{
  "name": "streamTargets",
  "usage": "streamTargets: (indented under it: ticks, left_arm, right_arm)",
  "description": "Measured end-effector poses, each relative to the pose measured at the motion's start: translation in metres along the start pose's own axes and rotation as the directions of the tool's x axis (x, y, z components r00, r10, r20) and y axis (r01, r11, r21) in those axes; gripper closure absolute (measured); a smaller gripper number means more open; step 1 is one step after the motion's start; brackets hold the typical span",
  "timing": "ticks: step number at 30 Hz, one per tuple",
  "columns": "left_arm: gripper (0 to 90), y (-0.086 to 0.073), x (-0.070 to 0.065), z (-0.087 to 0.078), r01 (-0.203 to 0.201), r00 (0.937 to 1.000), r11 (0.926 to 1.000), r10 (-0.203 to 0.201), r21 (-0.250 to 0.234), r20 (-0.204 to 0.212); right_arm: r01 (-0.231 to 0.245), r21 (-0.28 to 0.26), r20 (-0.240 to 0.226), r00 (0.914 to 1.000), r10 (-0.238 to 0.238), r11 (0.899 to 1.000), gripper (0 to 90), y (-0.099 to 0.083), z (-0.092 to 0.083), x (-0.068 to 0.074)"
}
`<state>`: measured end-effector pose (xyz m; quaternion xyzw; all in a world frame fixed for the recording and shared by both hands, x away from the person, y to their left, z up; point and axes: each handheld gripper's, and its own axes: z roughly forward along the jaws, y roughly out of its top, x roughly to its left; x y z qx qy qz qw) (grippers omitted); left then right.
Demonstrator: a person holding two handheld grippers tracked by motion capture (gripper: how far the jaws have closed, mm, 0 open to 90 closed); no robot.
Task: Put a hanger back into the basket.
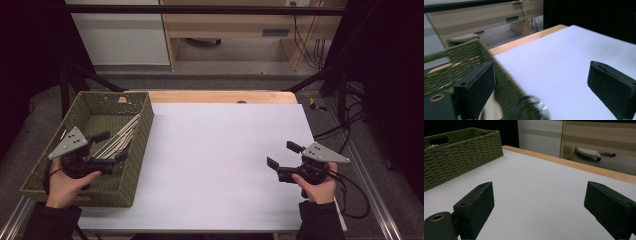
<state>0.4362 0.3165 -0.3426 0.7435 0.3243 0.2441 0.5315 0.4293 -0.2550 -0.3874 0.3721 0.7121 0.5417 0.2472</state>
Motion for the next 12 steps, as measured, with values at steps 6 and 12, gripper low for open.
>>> streamTargets:
  ticks: [6,12]
  left_arm:
    - [7.6,-0.003,-0.027,0.015,0.024,0.9984,0.9993,-0.022,-0.029,0.052]
    - [8.6,-0.01,-0.031,0.02,0.055,0.9973,0.998,-0.054,-0.031,0.05]
  right_arm:
    - [-0.003,-0.006,-0.002,1.0,0.003,1.0,9.8,-0.001,-0.001,-0.001]
    - [-0.01,-0.003,-0.006,0.9999,0.01,1.0,9.9,-0.002,-0.003,-0.002]
